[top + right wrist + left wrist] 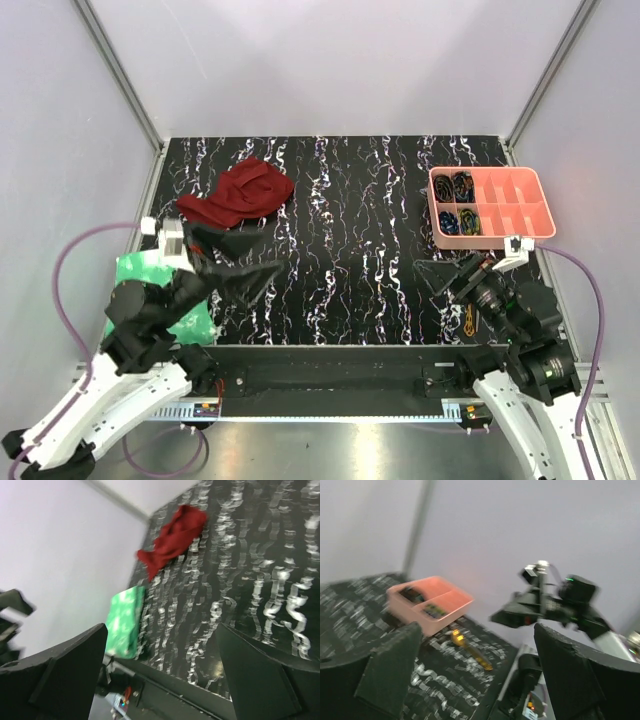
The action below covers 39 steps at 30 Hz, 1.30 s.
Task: Fold the napkin into a case and place the utensils inside
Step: Pick up the crumpled napkin from the corner of the board.
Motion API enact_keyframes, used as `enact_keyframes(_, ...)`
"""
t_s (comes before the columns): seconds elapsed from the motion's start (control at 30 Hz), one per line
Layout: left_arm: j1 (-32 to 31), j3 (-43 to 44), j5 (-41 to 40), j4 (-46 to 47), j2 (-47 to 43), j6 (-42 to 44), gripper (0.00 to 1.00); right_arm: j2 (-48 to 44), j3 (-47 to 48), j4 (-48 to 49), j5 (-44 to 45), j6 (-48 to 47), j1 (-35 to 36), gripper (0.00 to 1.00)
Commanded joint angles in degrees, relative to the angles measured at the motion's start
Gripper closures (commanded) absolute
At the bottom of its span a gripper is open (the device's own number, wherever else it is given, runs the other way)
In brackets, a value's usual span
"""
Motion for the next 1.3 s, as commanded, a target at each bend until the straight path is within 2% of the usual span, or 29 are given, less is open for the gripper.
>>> enact_keyframes(0.0,-0.11,13.92,-21.77,-28.24,8.02,2.79,0.01,6.73,5.21,-15.24,13.6,-1.36,-0.25,0.0)
enact_keyframes(0.03,-0.11,15.44,-28.23,-30.8,9.08,2.62,0.01,7.78,5.74,-16.39,16.85,-2.14,-0.25,0.0)
enact_keyframes(0.07,-0.11,16.07,-30.65,-31.95,9.96,2.71,0.01,10.23,6.19,-16.75,16.79,-4.23,-0.25,0.0)
enact_keyframes(0.1,-0.02,16.95,-31.98,-31.53,12.15,5.32,0.01,11.82,7.23,-16.93,16.44,-7.73,-0.25,0.0)
enact_keyframes(0.2,1.38,19.84,-38.65,-30.73,19.07,5.97,0.01,19.55,10.65,-20.09,17.93,-8.56,-0.25,0.0)
enact_keyframes(0.23,2.69,21.16,-38.06,-30.74,21.81,6.22,0.01,21.4,11.54,-20.79,18.37,-8.74,-0.25,0.0)
enact_keyframes(0.3,9.8,25.01,-32.72,-31.09,26.74,5.53,0.01,26.24,14.35,-22.46,18.55,-8.74,-0.25,0.0)
enact_keyframes(0.33,12.87,26.52,-26.86,-31.7,32.85,4.22,0.01,27.56,15.15,-22.81,18.46,-9.0,-0.25,0.0)
enact_keyframes(0.37,19.25,27.84,-23.59,-32.92,35.7,2.64,0.01,29.74,15.94,-23.34,18.03,-9.87,-0.25,0.0)
enact_keyframes(0.4,22.27,29.59,-19.81,-32.76,39.12,0.71,0.01,30.64,17.69,-23.61,17.5,-11.45,-0.25,0.0)
enact_keyframes(0.43,24.74,30.39,-12.47,-32.23,45.42,0.52,0.01,31.52,18.75,-23.78,16.28,-12.85,-0.25,0.0)
enact_keyframes(0.47,28.59,31.53,-9.87,-31.79,49.48,0.43,0.01,33.0,19.72,-23.87,14.52,-14.43,-0.25,0.01)
enact_keyframes(0.53,30.73,37.06,-4.86,-31.96,56.69,3.31,0.01,34.16,22.79,-24.83,6.2,-20.04,-0.25,0.0)
enact_keyframes(0.57,31.96,39.43,-4.4,-32.49,64.47,4.8,0.01,34.6,23.76,-25.19,2.85,-21.55,-0.25,0.0)
enact_keyframes(0.6,32.15,44.41,-4.13,-32.75,68.03,9.78,0.01,34.25,23.59,-24.67,-0.58,-21.57,-0.25,0.0)
enact_keyframes(0.67,32.24,52.33,-7.55,-34.69,78.47,16.56,0.01,31.72,22.37,-22.83,-1.84,-21.4,-0.25,0.0)
enact_keyframes(0.7,32.24,54.37,-9.12,-34.69,81.75,22.43,0.01,30.57,22.1,-22.12,-1.84,-21.39,-0.25,0.0)
enact_keyframes(0.73,32.32,56.66,-12.88,-34.86,84.48,24.66,0.01,28.64,22.01,-21.59,-2.1,-21.74,-0.25,0.0)
enact_keyframes(0.77,32.33,60.34,-13.61,-34.69,89.38,29.21,0.02,27.84,22.18,-21.41,-2.28,-22.27,-0.33,0.0)
enact_keyframes(0.87,32.33,67.63,-12.67,-34.6,96.17,37.22,0.02,26.87,24.11,-22.81,-3.86,-25.69,-0.25,0.0)
enact_keyframes(0.93,32.33,70.12,-12.03,-34.95,101.19,39.88,0.01,26.43,25.08,-23.87,-3.69,-27.28,-0.25,0.0)
enact_keyframes(1.03,32.5,74.95,-20.54,-35.83,106.9,40.33,0.01,25.99,26.14,-24.92,-3.69,-28.07,-0.25,0.0)
enact_keyframes(1.13,32.5,76.54,-22.76,-34.18,109.81,42.26,0.01,25.81,26.49,-25.01,-5.44,-27.98,-0.25,0.0)
enact_keyframes(1.2,32.5,77.77,-24.16,-33.37,112.09,43.49,0.08,25.9,25.97,-24.66,-5.18,-27.2,-0.25,0.0)
enact_keyframes(1.23,32.5,78.56,-24.6,-33.55,112.62,43.4,0.27,26.51,25.7,-24.4,-4.83,-26.85,-0.25,0.0)
enact_keyframes(1.27,32.5,79.7,-24.78,-33.72,112.89,42.88,0.37,26.95,24.92,-24.49,-3.96,-26.32,-0.25,0.0)
